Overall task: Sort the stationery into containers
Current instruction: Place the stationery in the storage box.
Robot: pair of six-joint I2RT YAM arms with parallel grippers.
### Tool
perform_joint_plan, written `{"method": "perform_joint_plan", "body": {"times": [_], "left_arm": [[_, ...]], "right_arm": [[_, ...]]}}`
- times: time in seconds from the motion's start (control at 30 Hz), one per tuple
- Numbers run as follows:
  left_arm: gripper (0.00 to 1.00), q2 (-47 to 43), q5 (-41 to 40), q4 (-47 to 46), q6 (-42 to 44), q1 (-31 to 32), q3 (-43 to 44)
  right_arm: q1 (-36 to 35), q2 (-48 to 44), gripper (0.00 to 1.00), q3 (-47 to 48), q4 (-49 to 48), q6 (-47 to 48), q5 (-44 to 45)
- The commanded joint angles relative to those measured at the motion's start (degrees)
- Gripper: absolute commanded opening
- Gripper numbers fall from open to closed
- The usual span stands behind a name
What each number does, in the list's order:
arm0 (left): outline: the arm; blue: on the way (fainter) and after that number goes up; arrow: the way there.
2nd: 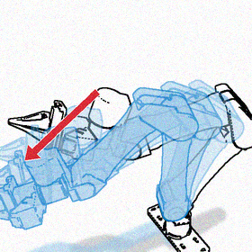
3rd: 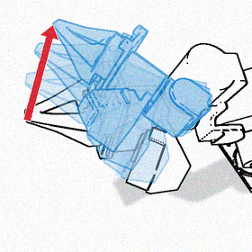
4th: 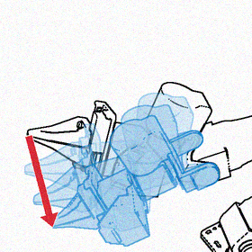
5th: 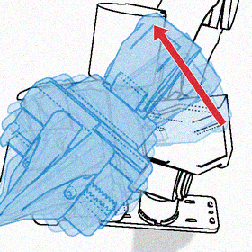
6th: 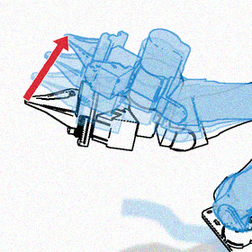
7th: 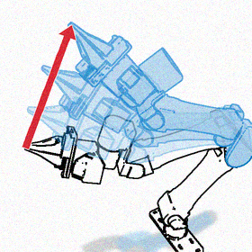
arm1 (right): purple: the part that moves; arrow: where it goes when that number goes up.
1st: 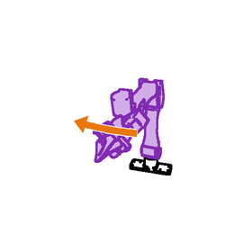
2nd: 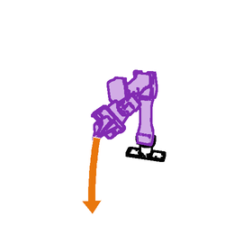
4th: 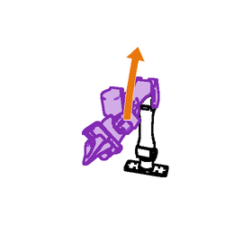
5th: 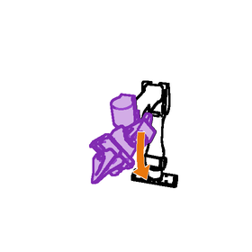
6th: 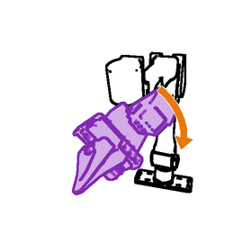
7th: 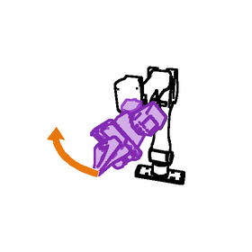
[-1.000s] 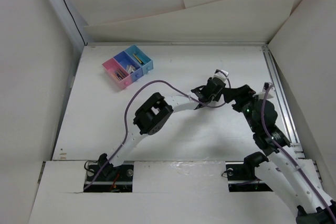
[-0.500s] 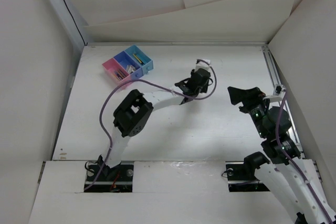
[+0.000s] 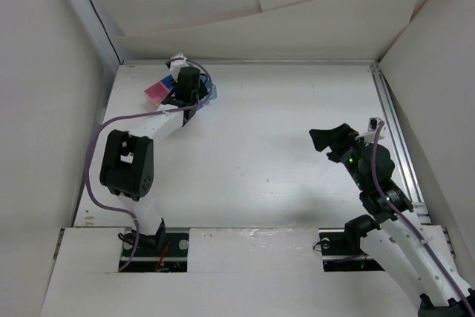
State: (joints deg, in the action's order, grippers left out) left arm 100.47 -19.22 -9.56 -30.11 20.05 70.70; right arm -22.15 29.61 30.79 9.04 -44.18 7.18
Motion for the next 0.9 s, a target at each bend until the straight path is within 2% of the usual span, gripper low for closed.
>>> {"method": "perform_joint_plan", "body": {"times": [0.0, 0.1, 0.23, 0.4, 0.73, 0.87], "left_arm": [[0.35, -1.9, 2.0, -2.0, -2.8, -3.6, -0.4], [0.35, 1.0, 2.0, -0.9, -3.5, -6.6, 1.1], [0.35, 3.4, -1.2, 1.2, -3.5, -6.6, 4.0], [0.35, 5.9, -1.3, 2.0, -3.5, -7.1, 7.4], [0.45, 9.8, -4.1, 6.4, -4.7, -7.1, 11.6], [0.54, 5.0, -2.1, 2.3, -5.9, -7.1, 6.3]], "right_arm": [[0.2, 0.8, 0.89, -0.5, -4.5, 0.3, -2.1], [0.2, 0.8, 0.89, -0.6, -4.5, 0.3, -2.1], [0.2, 0.8, 0.89, -0.6, -4.5, 0.3, -2.6], [0.2, 1.9, 0.89, -0.6, -5.0, 0.3, -3.1], [0.2, 1.9, 0.89, -0.6, -5.0, 0.3, -3.1], [0.2, 2.5, 0.90, -0.6, -5.0, 0.3, -2.6]]}}
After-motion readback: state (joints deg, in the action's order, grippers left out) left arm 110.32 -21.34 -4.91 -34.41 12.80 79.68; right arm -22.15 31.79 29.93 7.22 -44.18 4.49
